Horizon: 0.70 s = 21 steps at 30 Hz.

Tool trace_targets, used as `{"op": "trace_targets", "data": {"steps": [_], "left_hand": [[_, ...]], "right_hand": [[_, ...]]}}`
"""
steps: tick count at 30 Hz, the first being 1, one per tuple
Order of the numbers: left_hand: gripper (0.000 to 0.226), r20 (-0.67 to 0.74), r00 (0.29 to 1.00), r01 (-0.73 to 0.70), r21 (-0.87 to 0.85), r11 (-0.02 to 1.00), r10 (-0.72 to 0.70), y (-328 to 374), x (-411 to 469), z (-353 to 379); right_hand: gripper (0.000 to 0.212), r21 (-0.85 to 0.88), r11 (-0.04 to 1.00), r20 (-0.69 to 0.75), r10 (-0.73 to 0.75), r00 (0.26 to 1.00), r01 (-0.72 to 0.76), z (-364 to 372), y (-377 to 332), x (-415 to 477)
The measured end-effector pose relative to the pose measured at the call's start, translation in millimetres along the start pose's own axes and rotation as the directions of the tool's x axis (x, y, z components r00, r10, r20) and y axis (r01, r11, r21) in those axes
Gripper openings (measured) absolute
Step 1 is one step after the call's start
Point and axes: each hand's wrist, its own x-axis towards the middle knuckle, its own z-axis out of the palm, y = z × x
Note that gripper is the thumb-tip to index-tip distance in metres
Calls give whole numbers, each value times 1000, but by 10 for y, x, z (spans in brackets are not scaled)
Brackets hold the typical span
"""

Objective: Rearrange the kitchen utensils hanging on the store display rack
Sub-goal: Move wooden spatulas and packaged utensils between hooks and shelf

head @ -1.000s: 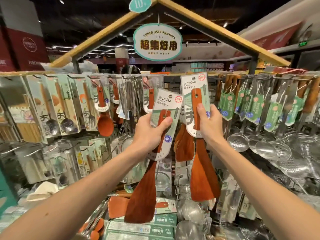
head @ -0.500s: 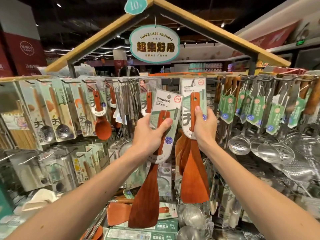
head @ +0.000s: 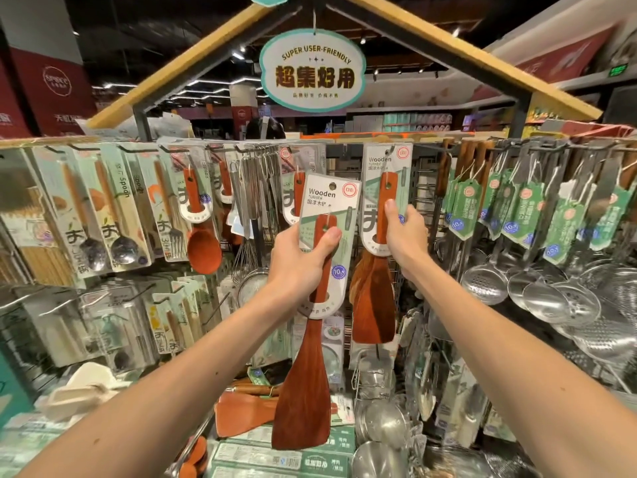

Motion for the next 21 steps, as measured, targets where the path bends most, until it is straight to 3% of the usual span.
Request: {"op": "trace_targets", "data": {"steps": [3,6,9,12,14,18,21], "left_hand": [[2,4,1000,12,-18,1000,-12,3,-4,-4],[6,15,1000,14,-34,999,-13,10,-21,4],[16,28,999,37,-61,997,-35,23,-45,19],[10,14,998,66,-91,994,-65,-3,-44,20],[11,-5,996,93,-84,992,-94,-48,-23,36],[11,8,995,98,-60,993,-98,-134,39,159],[21,33,998,52,-33,998,-50,-104,48,300]], "right_hand": [[42,6,1000,9,-17,1000,17,-16,-152,-130],[27,-22,1000,18,-1,1000,2,-69,-143,-161],[36,-153,986,-68,58,996,-68,-113,-44,-260],[53,-207,972,-152,79,985,-110,-155,113,-568],[53,-152,988,-78,14,997,-26,-169,191,-843],[67,163,984,277,-120,953,77,-185,127,-1286],[73,238,960,325,-224,919,150,-184,94,-1381]]}}
